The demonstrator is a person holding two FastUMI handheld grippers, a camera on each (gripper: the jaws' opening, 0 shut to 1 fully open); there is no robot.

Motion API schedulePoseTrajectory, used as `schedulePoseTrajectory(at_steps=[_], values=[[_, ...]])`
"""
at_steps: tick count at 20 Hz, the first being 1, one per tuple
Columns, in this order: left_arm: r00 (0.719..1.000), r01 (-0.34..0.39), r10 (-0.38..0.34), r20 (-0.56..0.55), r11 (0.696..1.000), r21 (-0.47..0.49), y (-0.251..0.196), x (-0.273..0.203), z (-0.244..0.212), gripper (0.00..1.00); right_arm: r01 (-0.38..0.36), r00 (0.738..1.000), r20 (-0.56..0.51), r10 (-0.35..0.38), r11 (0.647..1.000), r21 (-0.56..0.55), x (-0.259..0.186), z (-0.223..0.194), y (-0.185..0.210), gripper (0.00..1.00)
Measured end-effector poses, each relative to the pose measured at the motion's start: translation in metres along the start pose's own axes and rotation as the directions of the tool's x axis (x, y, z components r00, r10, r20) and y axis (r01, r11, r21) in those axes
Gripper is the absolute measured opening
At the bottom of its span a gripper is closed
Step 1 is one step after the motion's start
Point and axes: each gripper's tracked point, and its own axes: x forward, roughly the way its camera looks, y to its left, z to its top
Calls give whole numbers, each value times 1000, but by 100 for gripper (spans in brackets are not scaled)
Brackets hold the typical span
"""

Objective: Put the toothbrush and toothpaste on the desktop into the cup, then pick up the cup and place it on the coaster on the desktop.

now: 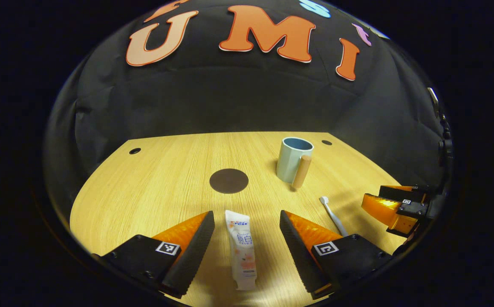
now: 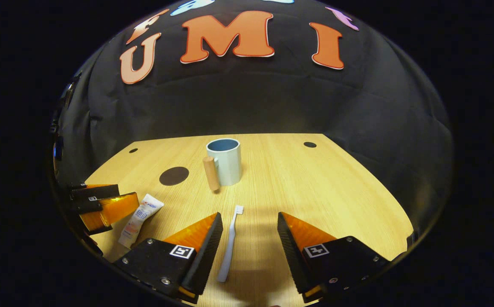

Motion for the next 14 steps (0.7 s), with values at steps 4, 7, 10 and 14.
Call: schedulePoseTrajectory(at_steps=[4, 7, 10, 14], values=[[999, -1, 2, -39, 1000, 20, 0, -2, 0, 98, -19, 998, -64, 16, 999, -41, 14, -19, 13, 77], [998, 8, -7, -67, 1000, 9, -3, -6, 3, 93, -25, 994, -104, 18, 997, -67, 22, -32, 16, 77], [995, 16, -16, -99, 1000, 5, -4, -7, 2, 90, -34, 990, -136, 24, 997, -70, 24, -38, 19, 77], [987, 10, -10, -158, 1000, 3, -5, 1, -19, 92, -51, 984, -176, 39, 996, -69, 27, -46, 22, 77]])
